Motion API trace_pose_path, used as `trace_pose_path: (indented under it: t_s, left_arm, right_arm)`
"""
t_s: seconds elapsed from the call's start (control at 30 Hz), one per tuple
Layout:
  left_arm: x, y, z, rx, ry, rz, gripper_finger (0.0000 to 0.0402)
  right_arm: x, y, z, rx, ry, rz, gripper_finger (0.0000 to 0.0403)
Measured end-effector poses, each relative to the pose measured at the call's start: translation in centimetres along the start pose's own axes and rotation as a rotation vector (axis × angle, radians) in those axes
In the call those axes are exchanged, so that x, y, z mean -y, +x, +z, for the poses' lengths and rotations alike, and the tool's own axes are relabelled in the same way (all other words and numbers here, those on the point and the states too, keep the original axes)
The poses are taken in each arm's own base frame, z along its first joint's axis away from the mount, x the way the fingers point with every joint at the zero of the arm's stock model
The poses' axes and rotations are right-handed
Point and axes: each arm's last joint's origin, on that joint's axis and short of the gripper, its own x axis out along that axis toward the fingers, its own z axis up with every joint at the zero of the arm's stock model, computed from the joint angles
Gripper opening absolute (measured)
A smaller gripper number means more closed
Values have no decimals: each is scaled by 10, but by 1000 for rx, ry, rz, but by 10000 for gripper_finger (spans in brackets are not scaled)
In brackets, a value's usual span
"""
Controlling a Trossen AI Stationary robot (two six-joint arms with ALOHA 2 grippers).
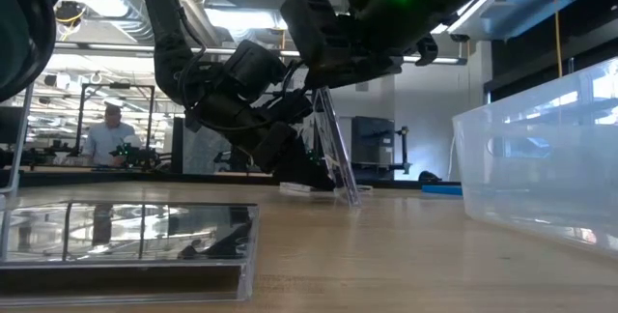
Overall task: Pick & place jewel cases by type
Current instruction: Put the middle black CD case into the left transparent bin
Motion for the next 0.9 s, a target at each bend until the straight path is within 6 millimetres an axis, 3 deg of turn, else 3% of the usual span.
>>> trace_pose_path:
  t_s: [0.37, 0.63, 0.9]
  left_arm:
    - [1, 0, -1, -7, 0, -3, 265]
    - [1, -2, -1, -36, -6, -5, 265]
    - [-10, -27, 17, -88, 8, 27, 265]
  right_arm:
    - [3, 4, -1, -19, -19, -11, 48]
    - [5, 5, -1, 4, -32, -45, 48]
    - [11, -1, 2, 1, -82, -65, 48]
